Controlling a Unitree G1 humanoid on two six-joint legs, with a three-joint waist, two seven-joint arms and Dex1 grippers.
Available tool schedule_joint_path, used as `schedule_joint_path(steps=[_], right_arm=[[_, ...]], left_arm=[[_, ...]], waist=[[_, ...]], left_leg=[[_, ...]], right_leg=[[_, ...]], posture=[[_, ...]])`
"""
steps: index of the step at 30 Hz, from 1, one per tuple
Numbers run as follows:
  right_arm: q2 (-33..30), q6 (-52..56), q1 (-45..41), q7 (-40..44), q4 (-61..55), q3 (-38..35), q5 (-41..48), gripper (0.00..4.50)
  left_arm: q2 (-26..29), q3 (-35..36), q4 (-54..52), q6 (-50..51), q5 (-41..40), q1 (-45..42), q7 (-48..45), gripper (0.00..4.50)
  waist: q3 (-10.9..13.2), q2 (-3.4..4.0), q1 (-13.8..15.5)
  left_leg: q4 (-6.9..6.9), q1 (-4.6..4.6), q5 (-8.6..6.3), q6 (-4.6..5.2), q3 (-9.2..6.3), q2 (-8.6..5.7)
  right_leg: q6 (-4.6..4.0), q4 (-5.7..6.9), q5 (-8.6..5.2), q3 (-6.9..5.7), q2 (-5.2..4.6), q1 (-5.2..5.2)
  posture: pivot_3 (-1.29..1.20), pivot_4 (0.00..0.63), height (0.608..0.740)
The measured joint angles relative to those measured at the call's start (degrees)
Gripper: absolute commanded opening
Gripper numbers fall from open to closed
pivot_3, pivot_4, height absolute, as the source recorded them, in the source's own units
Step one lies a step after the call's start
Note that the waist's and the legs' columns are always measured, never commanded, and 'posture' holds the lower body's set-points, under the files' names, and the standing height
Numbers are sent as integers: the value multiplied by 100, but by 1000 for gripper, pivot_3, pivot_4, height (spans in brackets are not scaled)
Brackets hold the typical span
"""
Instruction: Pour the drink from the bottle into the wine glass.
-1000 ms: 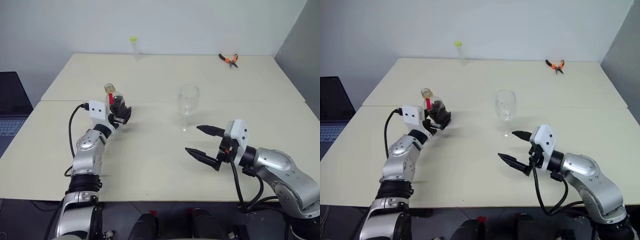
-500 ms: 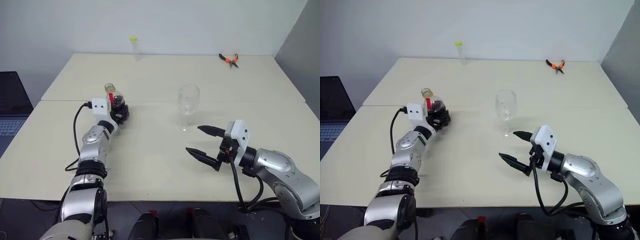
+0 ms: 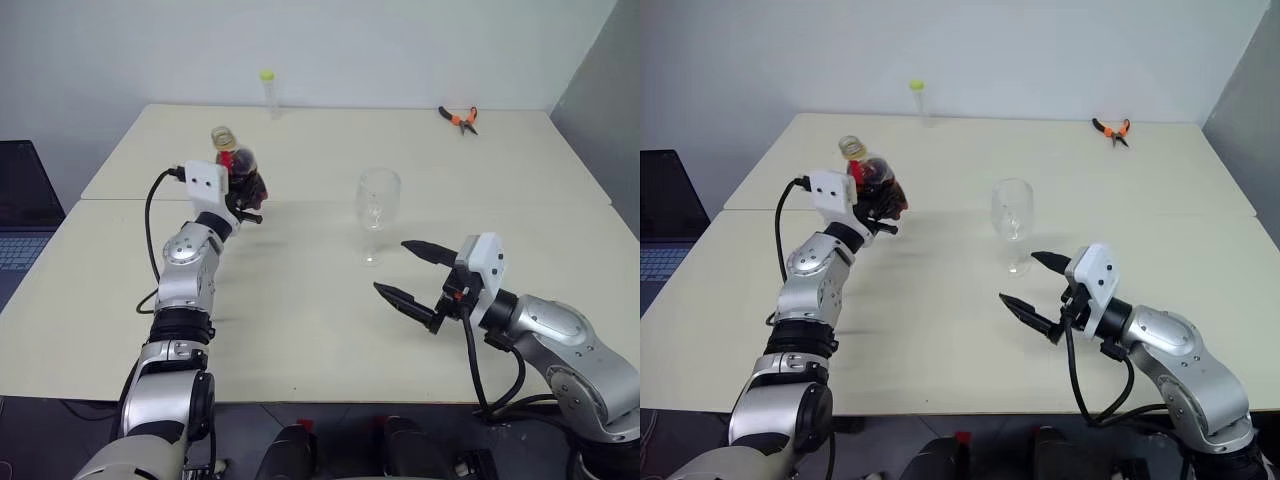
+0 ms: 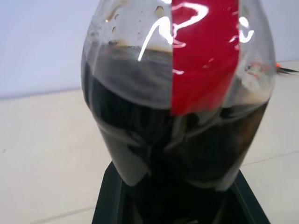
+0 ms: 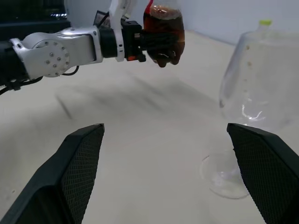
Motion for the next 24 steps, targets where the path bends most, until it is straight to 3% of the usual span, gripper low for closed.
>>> schedule_joint_path(steps=[10,24], right_arm=[[416,-293,-266,-372,55,-83,-187,4500],[1084,-289,-1033,-1115,687,267,-818,4500]], left_arm=[[276,-1264,27,-640,1336,-468,-376,741],[238,-2214,2476,-2735,3109,-2046,645,739]], waist=[[1,0,-1],[1,0,-15]], left_leg=[[-1,0,0,1,1,-1],[-1,-13,0,1,9,-8]], right_leg=[[0,1,0,0,8,0],[1,5,0,6,6,-20]], posture=[[0,150,740],[0,150,740]])
